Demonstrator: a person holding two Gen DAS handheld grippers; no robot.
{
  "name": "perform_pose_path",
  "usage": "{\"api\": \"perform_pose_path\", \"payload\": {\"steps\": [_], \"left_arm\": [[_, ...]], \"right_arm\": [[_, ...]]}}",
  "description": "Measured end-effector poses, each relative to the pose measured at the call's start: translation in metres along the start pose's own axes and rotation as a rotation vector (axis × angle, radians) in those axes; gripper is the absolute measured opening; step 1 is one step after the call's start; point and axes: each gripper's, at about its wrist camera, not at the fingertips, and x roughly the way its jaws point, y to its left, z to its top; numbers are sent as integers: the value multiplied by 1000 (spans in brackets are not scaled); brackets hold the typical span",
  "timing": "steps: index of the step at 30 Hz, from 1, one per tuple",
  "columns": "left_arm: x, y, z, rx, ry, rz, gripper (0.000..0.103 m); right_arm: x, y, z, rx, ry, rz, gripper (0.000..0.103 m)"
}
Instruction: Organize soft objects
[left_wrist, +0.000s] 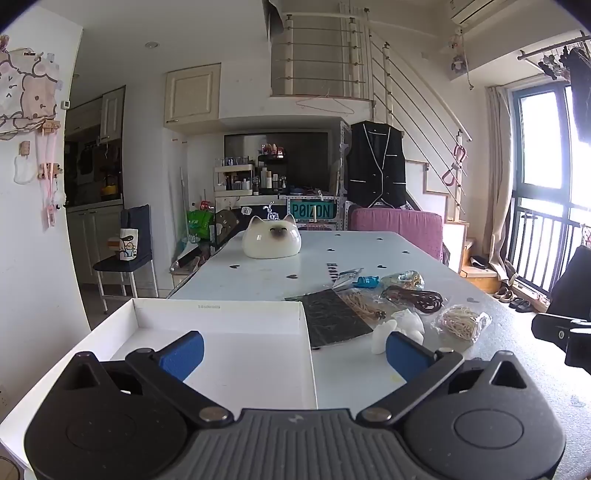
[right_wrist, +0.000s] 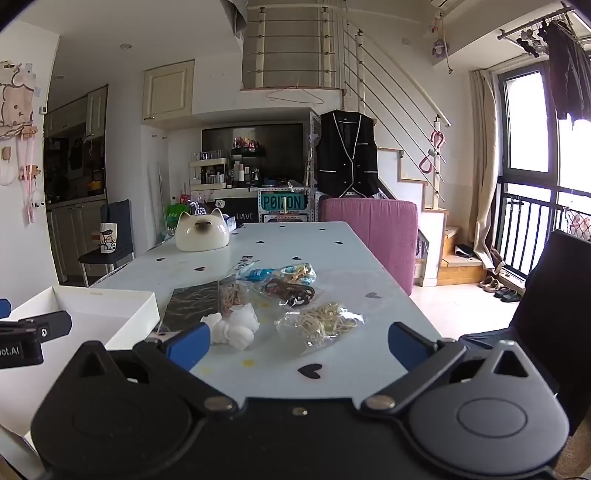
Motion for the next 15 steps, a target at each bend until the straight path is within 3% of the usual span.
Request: {"api": "perform_pose_path", "payload": {"steps": [15], "left_arm": [[3, 0, -1, -1, 2, 0, 103]], "right_arm": [[-1, 0, 0, 0, 0, -2, 103]]}}
